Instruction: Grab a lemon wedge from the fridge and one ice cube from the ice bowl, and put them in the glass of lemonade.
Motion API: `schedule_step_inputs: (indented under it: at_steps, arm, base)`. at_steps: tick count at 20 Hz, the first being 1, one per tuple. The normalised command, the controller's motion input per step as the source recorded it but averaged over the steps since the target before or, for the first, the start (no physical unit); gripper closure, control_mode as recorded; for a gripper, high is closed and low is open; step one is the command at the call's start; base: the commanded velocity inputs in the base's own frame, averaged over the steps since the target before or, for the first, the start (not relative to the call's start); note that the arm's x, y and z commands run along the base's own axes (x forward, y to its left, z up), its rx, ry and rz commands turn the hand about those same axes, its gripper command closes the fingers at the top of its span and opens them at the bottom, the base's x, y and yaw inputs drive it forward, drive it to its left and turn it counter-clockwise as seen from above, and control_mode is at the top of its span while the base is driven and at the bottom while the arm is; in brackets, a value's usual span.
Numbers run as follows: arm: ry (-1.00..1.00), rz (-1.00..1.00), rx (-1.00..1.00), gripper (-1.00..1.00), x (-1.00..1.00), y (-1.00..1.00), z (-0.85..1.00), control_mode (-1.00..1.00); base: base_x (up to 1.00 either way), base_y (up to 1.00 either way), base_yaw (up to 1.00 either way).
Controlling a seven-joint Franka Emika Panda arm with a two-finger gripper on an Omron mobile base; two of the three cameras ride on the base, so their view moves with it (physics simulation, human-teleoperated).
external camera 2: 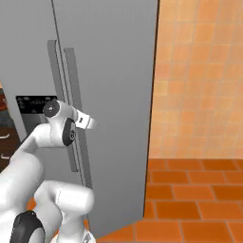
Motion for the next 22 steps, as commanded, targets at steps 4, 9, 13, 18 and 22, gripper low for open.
schedule_step_inputs:
  at_steps: [4, 9, 13, 18, 22]
  arm:
    - [0.00, -0.13, 0.11, 1.00, -0.73, -1.00, 0.00, -1.00]
    - [0.01, -0.11, 0.07, 1.00, -0.54, -1.00, 0.00, -1.00]
    - [0.01, -0.11, 0.07, 1.00, -0.44, -1.00, 0.00, -1.00]
    - [0.07, -0.13, 0.03, -1.00, -0.34, -0.80, 0.00, -1.00]
    - [0.02, -0.04, -0.01, -1.00, -0.44, -0.18, 0.25, -1.00]
  base:
    - [0.00, 0.00, 0.00]
    - [0.00, 0.00, 0.00]
    - [0.00, 0.00, 0.00]
    - [0.00, 0.00, 0.00]
    - [0.00, 0.00, 0.00]
